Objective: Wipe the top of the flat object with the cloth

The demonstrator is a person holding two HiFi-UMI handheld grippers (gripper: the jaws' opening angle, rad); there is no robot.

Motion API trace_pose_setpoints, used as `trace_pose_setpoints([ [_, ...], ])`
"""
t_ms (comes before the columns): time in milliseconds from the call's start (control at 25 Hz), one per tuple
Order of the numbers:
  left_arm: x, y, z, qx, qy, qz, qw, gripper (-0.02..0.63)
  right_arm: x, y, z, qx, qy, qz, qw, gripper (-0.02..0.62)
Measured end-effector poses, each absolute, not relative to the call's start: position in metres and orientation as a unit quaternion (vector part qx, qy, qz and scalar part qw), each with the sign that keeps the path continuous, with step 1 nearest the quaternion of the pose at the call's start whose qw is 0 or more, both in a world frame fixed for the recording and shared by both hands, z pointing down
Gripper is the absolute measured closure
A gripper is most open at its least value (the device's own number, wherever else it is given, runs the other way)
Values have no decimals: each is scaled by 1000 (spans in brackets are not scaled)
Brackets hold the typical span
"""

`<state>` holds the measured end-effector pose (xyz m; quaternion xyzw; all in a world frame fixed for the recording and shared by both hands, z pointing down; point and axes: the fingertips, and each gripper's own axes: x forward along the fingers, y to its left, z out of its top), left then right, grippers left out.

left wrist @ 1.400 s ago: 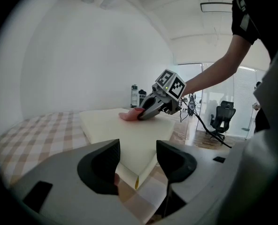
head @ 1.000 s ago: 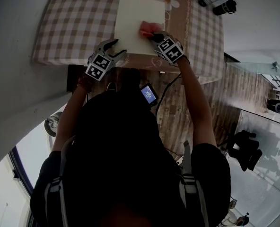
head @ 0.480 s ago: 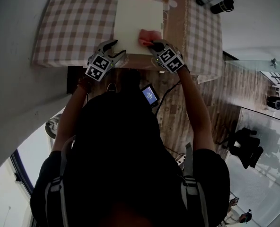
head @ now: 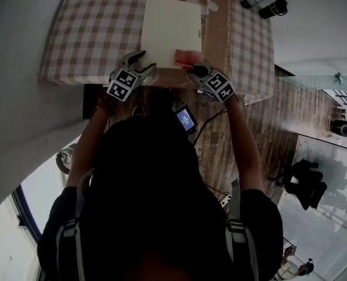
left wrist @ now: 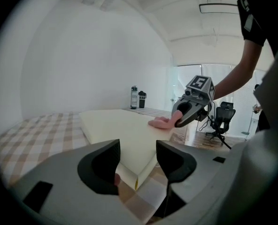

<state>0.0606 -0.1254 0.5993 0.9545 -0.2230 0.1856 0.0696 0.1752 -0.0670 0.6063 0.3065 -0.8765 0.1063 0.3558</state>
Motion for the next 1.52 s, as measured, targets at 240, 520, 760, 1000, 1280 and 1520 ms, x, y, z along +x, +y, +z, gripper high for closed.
trace_pose_setpoints([
  [240, 56, -112, 591, 954, -210, 208, 54, 354, 156, -3, 599, 283, -905, 137, 288, 578],
  [520, 51, -117, 518, 959, -248, 134, 2, 425, 142, -48, 472, 413, -903, 95, 67, 578],
  [760, 39, -131, 428, 949, -315, 9, -23, 604, 125, -81, 418, 505, -863, 22, 16, 578],
  [1000, 25, -128, 442, 924, -382, 9, -14, 606, 94, -85, 432, 541, -841, 11, 11, 580],
  [1280, 20, -125, 459, 922, -385, 22, -1, 604, 94, -85, 444, 546, -837, 25, 18, 580],
  [1520, 16, -121, 464, 923, -385, 21, -1, 604, 97, -81, 451, 545, -838, 28, 23, 580],
])
